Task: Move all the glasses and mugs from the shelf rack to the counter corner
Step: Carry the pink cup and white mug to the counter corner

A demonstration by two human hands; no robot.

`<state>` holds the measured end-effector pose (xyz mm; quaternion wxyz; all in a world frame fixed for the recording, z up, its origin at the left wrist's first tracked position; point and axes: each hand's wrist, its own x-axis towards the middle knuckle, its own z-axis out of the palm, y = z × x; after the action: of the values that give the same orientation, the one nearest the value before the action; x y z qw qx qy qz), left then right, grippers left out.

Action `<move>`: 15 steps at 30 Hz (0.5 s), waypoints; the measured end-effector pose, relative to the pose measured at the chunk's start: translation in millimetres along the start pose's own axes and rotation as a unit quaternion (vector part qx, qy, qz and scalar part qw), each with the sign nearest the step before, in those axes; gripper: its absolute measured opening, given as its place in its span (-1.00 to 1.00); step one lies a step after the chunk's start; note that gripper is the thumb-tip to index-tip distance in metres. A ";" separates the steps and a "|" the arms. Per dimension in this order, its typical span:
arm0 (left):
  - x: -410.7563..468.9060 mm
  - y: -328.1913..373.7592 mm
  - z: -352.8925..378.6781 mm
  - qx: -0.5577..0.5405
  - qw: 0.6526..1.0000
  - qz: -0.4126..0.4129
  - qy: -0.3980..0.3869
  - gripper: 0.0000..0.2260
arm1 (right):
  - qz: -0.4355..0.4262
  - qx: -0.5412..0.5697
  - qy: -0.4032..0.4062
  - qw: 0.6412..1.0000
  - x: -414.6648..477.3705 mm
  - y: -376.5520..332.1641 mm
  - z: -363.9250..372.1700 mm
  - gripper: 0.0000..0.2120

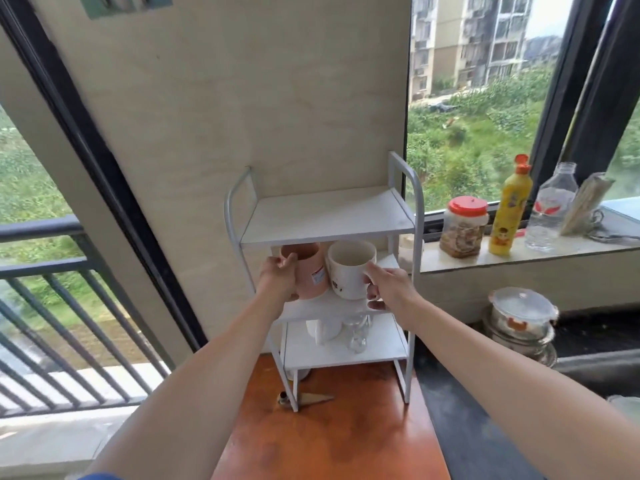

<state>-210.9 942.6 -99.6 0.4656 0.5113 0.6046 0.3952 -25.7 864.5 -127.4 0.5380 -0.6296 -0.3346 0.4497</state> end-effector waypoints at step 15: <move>-64.1 -19.5 -9.4 -0.044 0.995 0.051 0.069 -0.71 | -0.033 0.031 -0.005 0.999 -51.4 7.3 -19.1 -0.71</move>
<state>-222.1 876.2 -105.6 0.4246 0.4918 0.5903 0.4789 -27.5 809.4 -123.6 0.5698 -0.5994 -0.3438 0.4448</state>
